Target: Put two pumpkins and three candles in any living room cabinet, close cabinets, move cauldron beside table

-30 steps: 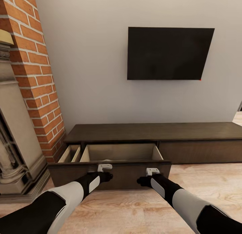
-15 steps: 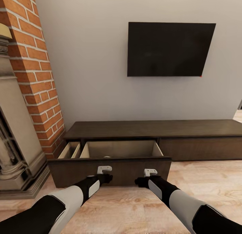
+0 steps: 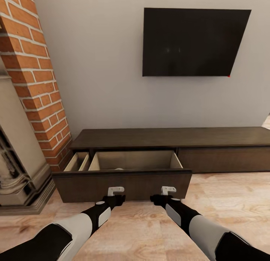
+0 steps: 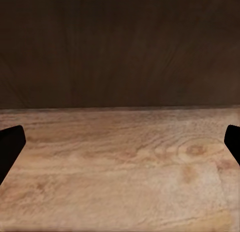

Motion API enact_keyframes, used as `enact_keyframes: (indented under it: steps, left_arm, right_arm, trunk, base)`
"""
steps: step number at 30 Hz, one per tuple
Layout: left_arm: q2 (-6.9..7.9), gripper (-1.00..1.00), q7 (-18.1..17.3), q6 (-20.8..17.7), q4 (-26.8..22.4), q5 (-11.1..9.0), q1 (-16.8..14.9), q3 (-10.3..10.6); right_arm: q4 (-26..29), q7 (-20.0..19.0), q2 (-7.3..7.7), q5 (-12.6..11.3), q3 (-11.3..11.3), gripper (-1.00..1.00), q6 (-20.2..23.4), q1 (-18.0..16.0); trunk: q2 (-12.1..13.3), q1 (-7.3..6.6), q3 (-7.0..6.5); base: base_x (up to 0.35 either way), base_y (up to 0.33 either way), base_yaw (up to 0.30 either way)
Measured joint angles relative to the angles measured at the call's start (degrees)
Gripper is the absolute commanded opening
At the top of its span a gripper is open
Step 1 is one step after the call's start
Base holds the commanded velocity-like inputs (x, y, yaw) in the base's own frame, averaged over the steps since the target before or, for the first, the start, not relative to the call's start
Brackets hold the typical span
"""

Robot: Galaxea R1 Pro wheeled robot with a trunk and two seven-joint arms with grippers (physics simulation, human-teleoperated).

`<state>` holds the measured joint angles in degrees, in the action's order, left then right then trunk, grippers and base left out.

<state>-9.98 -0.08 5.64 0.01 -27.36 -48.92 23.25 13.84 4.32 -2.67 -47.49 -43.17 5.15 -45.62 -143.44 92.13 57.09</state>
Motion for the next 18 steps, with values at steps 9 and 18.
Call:
enact_keyframes:
  steps: [9, 18]
  left_arm:
    - [0.0, 1.0, 0.0, 4.21, 0.07, 0.0, 0.14, -0.01]
    - [0.0, 1.0, -0.16, 5.88, 0.0, -0.05, 0.96, 0.0]
  right_arm:
    - [-0.49, 0.04, -0.13, 0.0, -0.03, 1.0, -4.38, 0.12]
    - [-0.57, 0.05, -0.25, 0.08, -0.03, 1.0, -4.59, 0.13]
  trunk:
    - [-0.12, 0.23, 2.0]
    - [-0.13, 0.23, 2.0]
  base:
    - [0.0, 0.0, 0.0]
    - [0.0, 0.0, 0.0]
